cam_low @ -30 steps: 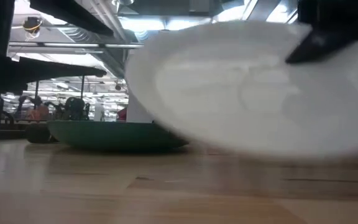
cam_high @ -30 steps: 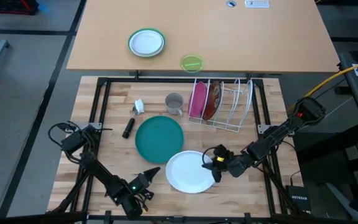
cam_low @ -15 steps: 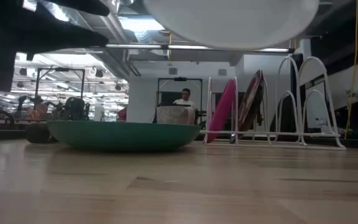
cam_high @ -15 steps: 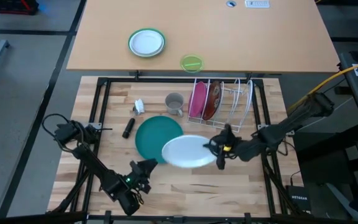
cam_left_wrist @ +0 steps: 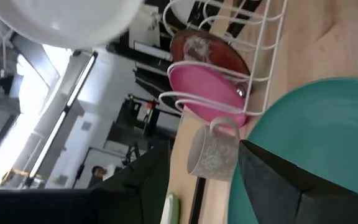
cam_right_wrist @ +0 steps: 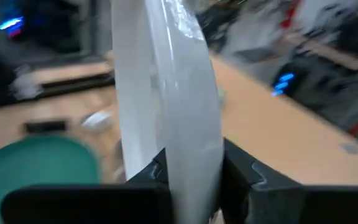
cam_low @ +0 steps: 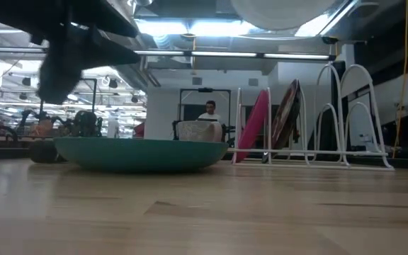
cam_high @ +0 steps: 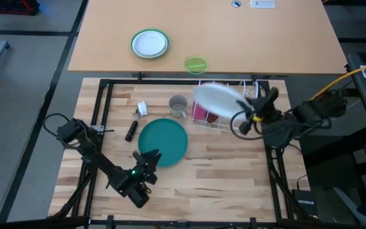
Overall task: Sort dishes
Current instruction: Put the white plate in the white dish rack
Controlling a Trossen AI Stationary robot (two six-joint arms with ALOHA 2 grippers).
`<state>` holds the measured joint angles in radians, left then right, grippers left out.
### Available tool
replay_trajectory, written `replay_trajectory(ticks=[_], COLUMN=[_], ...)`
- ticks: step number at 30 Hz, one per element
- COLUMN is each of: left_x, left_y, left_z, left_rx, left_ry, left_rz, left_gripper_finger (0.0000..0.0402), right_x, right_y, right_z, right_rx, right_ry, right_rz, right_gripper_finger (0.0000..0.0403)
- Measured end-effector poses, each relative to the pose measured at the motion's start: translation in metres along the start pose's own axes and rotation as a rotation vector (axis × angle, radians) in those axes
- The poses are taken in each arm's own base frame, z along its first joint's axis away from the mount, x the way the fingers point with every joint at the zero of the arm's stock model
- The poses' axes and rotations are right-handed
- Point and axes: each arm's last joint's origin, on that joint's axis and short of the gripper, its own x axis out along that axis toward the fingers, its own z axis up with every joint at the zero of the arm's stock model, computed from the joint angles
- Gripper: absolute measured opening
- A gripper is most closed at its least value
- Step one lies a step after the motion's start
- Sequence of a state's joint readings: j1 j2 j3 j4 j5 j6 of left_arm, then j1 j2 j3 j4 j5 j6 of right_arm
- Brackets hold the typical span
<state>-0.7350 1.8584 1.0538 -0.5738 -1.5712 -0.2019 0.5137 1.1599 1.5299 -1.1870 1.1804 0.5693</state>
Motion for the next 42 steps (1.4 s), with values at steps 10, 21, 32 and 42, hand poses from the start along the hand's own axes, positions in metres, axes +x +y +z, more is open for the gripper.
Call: replay_trajectory(ticks=[10, 21, 32, 42], left_x=[0.032, 0.057, 0.072, 0.077], left_y=[0.003, 0.005, 0.009, 0.009], left_z=[-0.008, -0.013, -0.024, -0.026], left_rx=[-0.036, -0.064, -0.130, -0.169], left_ry=[0.094, 0.167, 0.213, 0.224], left_rz=[0.041, 0.076, 0.106, 0.116], left_gripper_finger=[0.0180, 0.0180, 0.0180, 0.0180], right_x=[0.026, 0.060, 0.107, 0.154], right_y=[-0.026, -0.046, -0.039, -0.025], right_z=[0.011, 0.004, -0.020, -0.037], right_rx=[0.044, 0.011, -0.074, -0.144], right_ry=[-0.027, 0.110, 0.407, 0.568], right_rz=[-0.302, -0.493, -0.573, -0.626], right_gripper_finger=[0.0066, 0.0066, 0.0065, 0.0065])
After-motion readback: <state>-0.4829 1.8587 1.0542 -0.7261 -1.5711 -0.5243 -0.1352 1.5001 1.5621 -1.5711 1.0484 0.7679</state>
